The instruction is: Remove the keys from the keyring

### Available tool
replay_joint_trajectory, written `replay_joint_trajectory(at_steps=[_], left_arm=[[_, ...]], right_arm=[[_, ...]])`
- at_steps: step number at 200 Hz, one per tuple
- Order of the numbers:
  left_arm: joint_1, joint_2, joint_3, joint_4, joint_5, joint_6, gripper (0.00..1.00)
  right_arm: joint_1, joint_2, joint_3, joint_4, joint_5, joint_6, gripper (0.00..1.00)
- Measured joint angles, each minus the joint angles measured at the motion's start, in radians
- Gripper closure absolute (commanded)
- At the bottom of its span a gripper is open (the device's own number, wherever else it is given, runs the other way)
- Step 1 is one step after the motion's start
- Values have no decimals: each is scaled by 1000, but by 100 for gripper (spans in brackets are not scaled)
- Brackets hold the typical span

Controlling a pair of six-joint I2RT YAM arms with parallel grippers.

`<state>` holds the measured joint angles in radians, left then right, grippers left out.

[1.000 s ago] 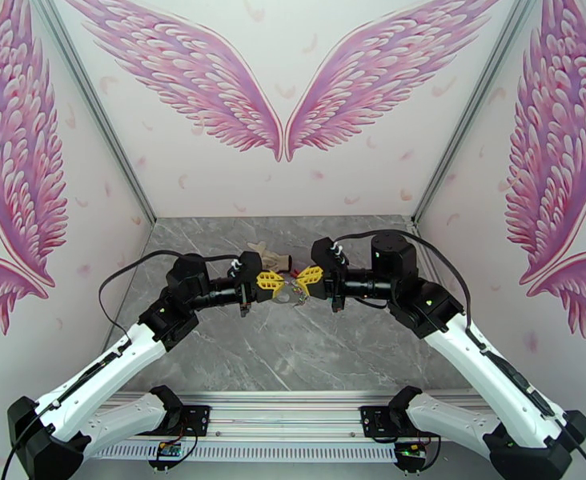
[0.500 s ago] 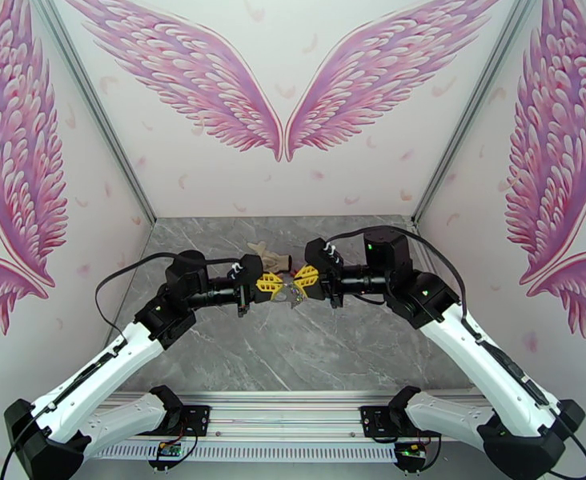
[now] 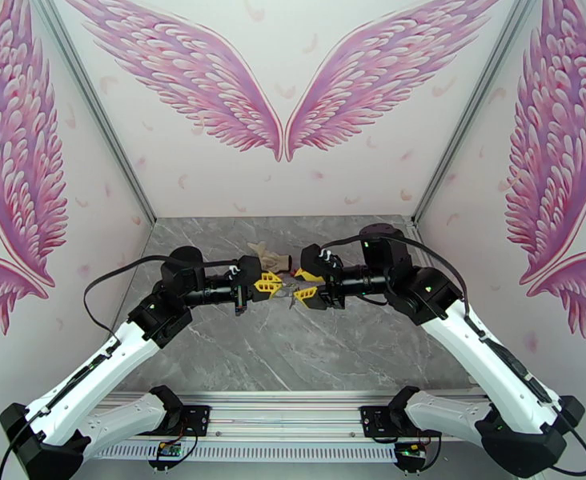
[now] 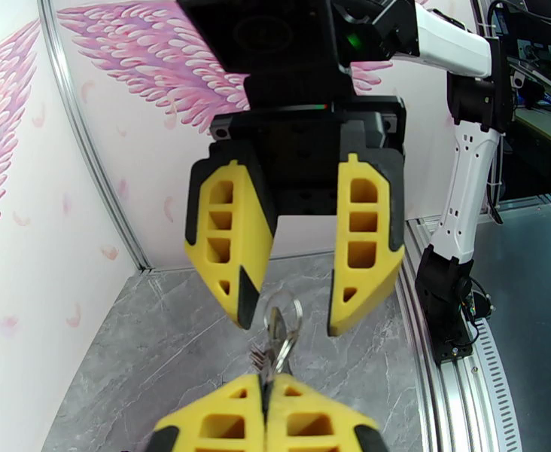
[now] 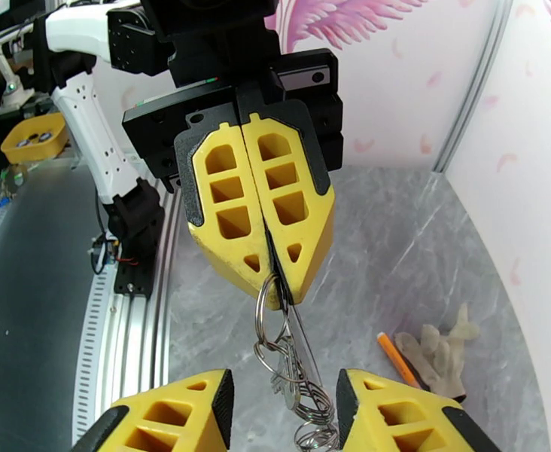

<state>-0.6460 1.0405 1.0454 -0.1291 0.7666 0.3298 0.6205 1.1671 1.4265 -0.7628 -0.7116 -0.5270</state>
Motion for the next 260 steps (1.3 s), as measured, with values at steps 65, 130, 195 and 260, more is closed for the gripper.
replay_joint_trajectory(at_steps=[65,130,195,260], left_arm=[[0,0,8,-14,-2,-5,100],[0,0,8,-37,-24,-13,100],[2,0,8,-36,-76,-116,100],[0,16,1,-16,-106,-205,87]], right_arm=[[55,39,64,-64,77,-85,71],[61,56,81,-89,103,-109,88],[98,54,103,-109,195,-101,100],[119,74,133,-133,287,-27,100]])
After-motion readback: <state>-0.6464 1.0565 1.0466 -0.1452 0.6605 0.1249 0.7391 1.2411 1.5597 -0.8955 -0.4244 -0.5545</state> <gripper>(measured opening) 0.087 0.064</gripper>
